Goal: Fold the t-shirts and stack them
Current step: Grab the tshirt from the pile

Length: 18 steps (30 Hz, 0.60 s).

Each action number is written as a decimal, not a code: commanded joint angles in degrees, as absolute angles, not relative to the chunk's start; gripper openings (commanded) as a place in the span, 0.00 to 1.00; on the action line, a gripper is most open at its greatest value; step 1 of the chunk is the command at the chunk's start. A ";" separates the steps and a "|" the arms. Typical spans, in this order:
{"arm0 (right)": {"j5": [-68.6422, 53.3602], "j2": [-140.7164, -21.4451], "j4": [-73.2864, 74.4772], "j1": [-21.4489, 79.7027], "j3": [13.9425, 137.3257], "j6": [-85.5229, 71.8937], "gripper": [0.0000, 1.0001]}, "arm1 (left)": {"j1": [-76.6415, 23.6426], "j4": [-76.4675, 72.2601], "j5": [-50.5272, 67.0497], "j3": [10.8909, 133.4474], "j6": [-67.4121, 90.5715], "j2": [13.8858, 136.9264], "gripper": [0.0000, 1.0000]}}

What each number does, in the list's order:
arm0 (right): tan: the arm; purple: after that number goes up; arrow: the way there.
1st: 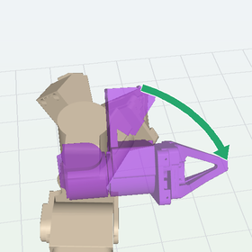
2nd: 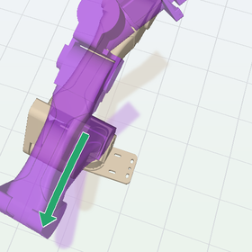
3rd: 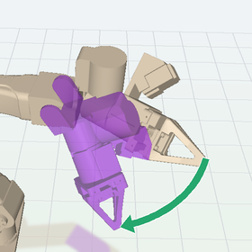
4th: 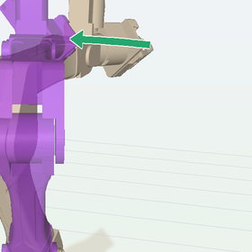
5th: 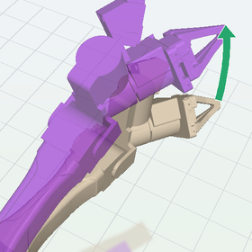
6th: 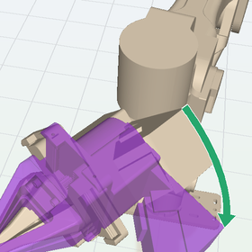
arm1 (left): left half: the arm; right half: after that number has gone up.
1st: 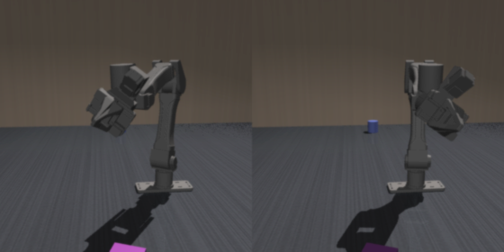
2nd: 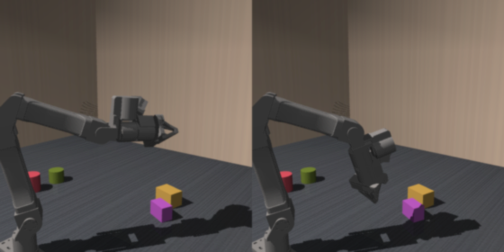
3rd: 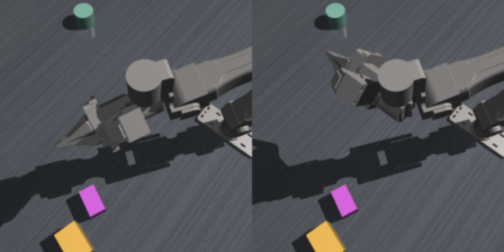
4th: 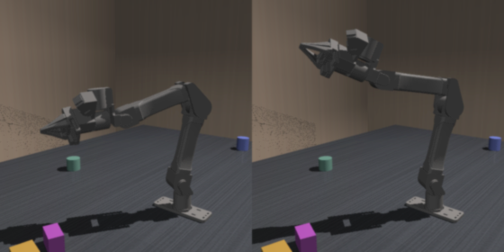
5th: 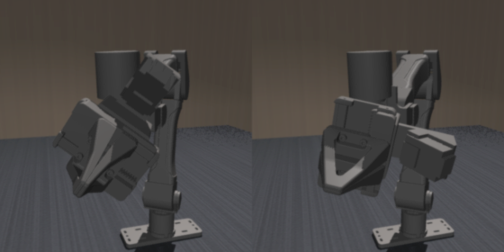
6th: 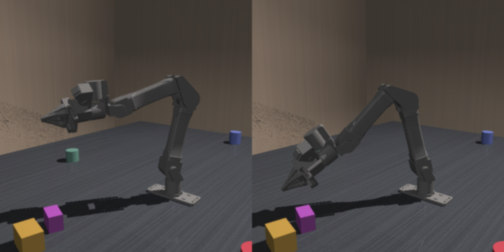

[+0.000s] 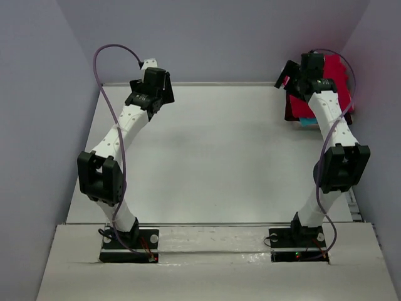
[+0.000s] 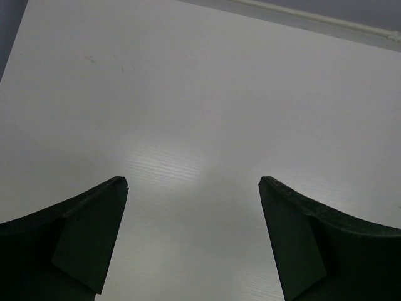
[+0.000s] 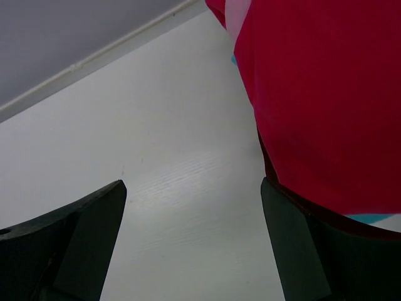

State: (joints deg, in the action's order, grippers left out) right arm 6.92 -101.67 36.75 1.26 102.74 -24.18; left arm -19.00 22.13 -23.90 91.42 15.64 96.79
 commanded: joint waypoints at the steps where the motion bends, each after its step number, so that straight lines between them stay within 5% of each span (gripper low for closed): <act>1: 11.86 -108.60 42.60 1.85 116.40 -23.12 0.94 | -18.98 19.25 -20.32 93.52 16.00 98.00 0.99; 9: 21.25 -117.51 50.53 0.09 135.61 -24.52 0.93 | -18.98 11.88 -10.73 90.27 16.61 98.61 0.99; 18: 30.57 -114.79 53.96 -2.72 128.43 -27.33 0.91 | -18.98 9.23 -1.24 89.91 17.49 101.86 0.99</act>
